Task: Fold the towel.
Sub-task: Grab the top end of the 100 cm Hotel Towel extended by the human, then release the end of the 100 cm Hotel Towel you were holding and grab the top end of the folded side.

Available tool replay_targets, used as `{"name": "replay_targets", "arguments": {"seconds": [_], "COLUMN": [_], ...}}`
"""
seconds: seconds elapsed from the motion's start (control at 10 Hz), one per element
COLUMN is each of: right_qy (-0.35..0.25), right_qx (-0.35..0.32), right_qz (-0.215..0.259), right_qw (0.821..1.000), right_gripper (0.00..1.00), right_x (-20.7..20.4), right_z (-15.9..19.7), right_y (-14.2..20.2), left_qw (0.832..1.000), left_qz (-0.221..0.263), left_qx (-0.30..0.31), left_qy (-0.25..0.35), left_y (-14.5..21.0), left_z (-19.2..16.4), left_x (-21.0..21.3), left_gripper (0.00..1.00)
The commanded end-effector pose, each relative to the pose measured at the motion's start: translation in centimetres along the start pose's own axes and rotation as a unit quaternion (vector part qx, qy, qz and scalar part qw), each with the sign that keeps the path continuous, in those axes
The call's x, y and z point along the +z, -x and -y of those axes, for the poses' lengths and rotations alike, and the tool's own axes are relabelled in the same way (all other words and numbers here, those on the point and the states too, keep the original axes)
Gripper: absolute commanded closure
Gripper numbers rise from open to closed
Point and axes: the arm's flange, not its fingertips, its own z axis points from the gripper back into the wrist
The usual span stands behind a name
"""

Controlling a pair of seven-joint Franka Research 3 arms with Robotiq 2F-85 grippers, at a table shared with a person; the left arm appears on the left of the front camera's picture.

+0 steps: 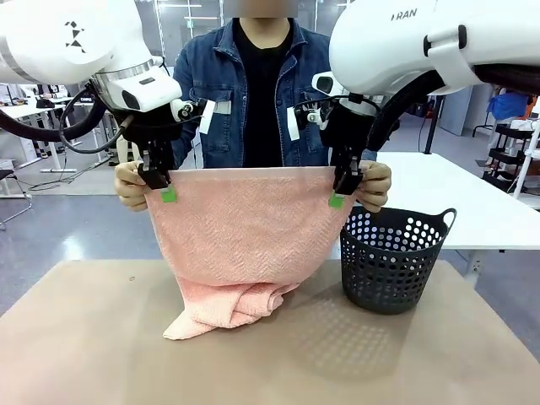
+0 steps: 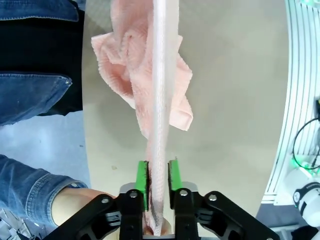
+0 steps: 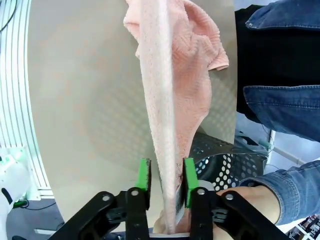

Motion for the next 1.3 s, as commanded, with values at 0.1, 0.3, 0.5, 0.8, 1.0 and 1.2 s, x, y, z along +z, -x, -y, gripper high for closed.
{"name": "replay_targets", "arguments": {"seconds": [0.1,0.3,0.5,0.8,1.0,1.2], "right_qy": [0.004,0.002,0.000,0.000,0.000,0.000], "right_qx": [-0.013,-0.013,-0.012,-0.004,-0.004,-0.004], "right_qz": [-0.003,-0.003,0.003,0.004,0.004,0.004], "right_qw": [1.000,1.000,1.000,1.000,1.000,1.000], "right_gripper": [1.00,1.00,1.00,1.00,1.00,1.00], "right_x": [0.1,0.1,0.1,0.0,0.0,0.0], "right_z": [0.6,0.8,1.0,0.7,0.7,0.7], "right_y": [-0.4,-0.4,-0.6,-0.3,-0.3,-0.3], "left_qw": [1.000,1.000,1.000,1.000,1.000,1.000], "left_qz": [0.000,-0.002,-0.001,-0.004,-0.004,-0.004], "left_qx": [0.005,0.004,0.008,0.006,0.006,0.006], "left_qy": [0.016,0.018,0.017,0.006,0.006,0.006], "left_y": [0.0,0.0,0.2,0.3,0.3,0.3], "left_z": [-0.7,-0.7,-0.9,-0.3,-0.3,-0.3], "left_x": [0.5,0.5,0.6,0.2,0.2,0.2], "left_gripper": [1.00,1.00,1.00,1.00,1.00,1.00]}}
